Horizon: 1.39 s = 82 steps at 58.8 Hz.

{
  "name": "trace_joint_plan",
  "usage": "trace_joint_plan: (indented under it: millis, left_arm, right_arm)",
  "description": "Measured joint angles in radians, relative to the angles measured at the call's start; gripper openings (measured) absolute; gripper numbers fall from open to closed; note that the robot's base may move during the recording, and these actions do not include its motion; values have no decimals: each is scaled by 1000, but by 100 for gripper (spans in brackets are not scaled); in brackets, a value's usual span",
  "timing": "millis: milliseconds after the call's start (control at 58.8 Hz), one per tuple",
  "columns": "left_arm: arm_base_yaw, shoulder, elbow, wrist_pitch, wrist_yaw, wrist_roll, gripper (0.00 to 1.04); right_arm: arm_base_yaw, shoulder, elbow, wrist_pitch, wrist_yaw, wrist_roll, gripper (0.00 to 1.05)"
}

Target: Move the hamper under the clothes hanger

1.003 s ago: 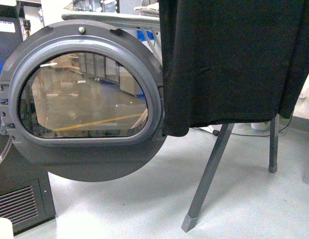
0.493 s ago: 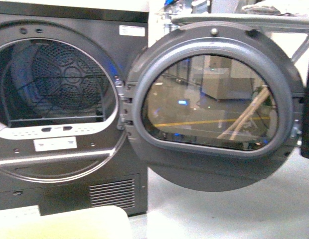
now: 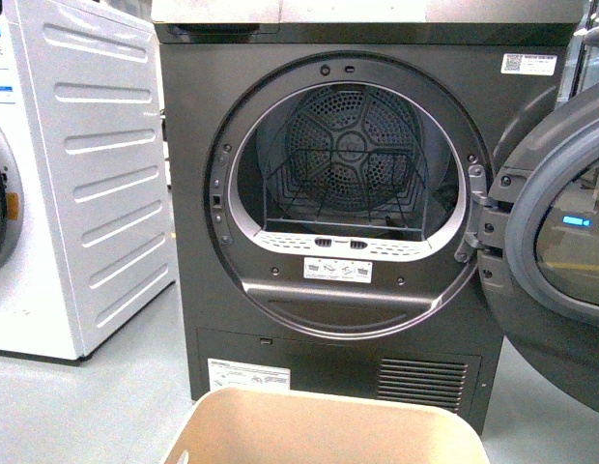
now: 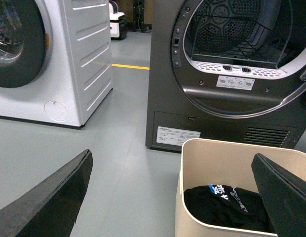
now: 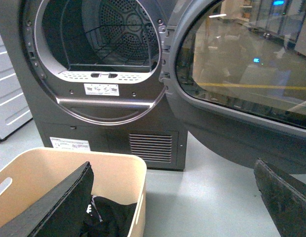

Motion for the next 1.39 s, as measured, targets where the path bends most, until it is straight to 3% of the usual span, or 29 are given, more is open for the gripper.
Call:
trace_joint_plan:
  millis: [476,510,544,595,731,884,1207,1394]
  left_arm:
    - [0,0,0,0,4,0,98]
    - [-21,35,26,-73,-63,-42,98]
    - [-52,191,92,-197,-151,-130,98]
    - [-64,425,134,-138,-145,-188,98]
    - [-77,898,251,135,-109,-163,98]
    - [-68,1361,457,290,-68,-75,98]
    - [-79,1799,733,309,-30,53,98]
    - [-79,1913,803,333,-36,55,98]
  right_arm:
    - [0,0,0,0,3,0,97]
    - [0,2,0,-2,8,3,97]
    - [15,79,56,-135,100,74,97]
    - [-5,252,100,-174,108,155,97]
    - [-45,639,157,76,25,208,97]
    - [13,1021,301,256,10,196,97]
    - [121,1561,533,341,87,182,97]
    - [142,1778,648,336,113,169,97]
